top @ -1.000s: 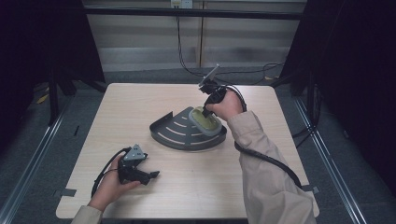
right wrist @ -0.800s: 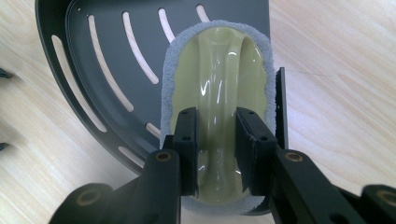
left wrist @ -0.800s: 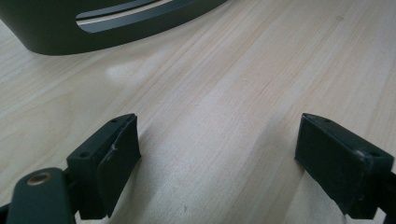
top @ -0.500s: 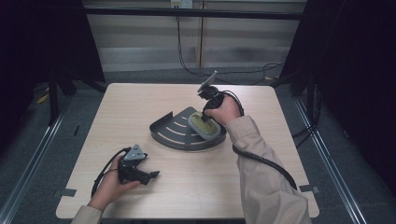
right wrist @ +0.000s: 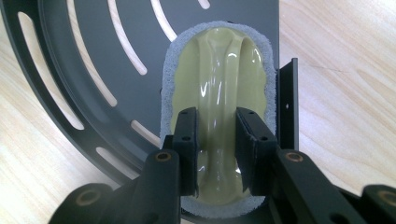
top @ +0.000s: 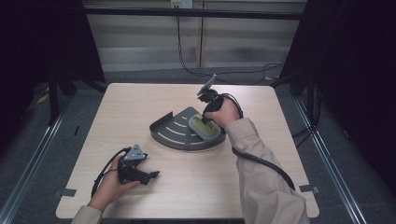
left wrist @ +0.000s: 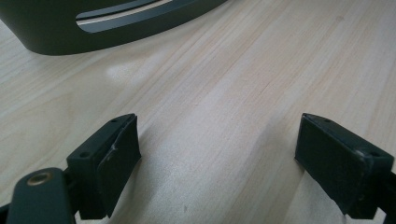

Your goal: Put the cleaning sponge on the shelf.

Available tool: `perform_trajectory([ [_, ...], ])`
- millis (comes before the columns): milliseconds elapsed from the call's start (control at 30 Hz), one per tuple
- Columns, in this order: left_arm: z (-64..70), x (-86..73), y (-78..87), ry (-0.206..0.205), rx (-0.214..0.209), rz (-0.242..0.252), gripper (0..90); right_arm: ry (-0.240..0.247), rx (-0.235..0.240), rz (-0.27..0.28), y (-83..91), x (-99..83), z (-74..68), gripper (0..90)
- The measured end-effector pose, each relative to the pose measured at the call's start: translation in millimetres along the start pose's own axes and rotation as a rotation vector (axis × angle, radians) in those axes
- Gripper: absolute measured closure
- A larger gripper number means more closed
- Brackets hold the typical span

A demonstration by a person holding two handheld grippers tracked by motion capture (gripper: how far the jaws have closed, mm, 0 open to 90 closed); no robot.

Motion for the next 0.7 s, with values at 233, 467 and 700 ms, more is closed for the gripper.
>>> perform_trajectory([
  [233,0.1,0.0,0.0,0.0,0.001,0.0,13.2,-0.005,-0.015,-0.005,-3.8,-3.5,5.5,71.1],
  [467,0.1,0.0,0.0,0.001,0.001,0.001,13.2,-0.007,-0.013,-0.002,-7.4,-7.3,9.3,70.9],
  [700,0.1,0.0,0.0,0.001,0.001,0.0,13.2,-0.004,-0.021,-0.011,-8.4,-8.9,10.3,70.8],
])
Point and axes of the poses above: each handheld gripper's, and its own axes: y roughly backward along the jaws, x roughly out of its top, z roughly to its right, the point moved 5 cm from there along -y, roughly forward along the jaws, and after that the axes turned 5 degrees about -z, right-handed, at the moved point
